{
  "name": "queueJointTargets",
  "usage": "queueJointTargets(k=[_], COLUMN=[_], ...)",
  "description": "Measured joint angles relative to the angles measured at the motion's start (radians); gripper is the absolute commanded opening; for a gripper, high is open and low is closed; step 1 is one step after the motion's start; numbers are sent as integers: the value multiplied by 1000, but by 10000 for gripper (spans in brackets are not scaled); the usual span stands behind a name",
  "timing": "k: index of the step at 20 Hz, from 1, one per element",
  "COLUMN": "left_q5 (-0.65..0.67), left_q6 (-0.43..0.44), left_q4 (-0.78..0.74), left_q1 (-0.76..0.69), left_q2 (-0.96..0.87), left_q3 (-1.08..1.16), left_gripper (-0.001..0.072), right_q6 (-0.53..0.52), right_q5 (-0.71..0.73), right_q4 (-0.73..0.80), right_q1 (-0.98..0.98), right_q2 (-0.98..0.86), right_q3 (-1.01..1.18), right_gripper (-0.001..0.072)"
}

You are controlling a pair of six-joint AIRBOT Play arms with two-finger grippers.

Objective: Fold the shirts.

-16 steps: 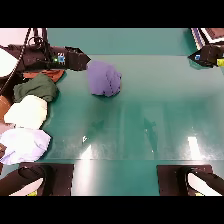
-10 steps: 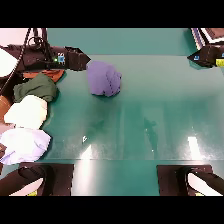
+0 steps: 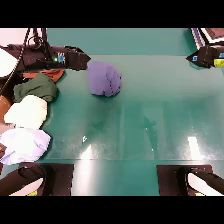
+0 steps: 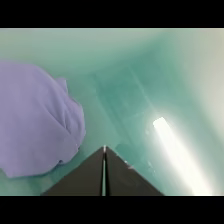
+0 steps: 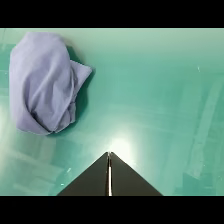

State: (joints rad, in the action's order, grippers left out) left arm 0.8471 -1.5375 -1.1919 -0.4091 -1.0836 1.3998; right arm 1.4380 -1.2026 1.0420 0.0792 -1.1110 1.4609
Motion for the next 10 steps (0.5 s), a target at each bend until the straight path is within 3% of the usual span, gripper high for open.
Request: queueJointTargets(k=[1, 5, 10], left_q5=[-10, -24, -83], left_q6=[0, -3, -33], left_q4=[0, -1, 2], left_q1=[0, 0, 0], left_q2=[-7, -108, -361], left_q3=[-1, -3, -4], left_gripper=[505, 504, 505], right_q6=[0, 0, 0], right_q5=[0, 0, -4], right_q4=[-1, -3, -3], right_q1=[0, 0, 0], right_q2=[0, 0, 0], right_q3=[0, 0, 0], right_gripper=[14, 14, 14])
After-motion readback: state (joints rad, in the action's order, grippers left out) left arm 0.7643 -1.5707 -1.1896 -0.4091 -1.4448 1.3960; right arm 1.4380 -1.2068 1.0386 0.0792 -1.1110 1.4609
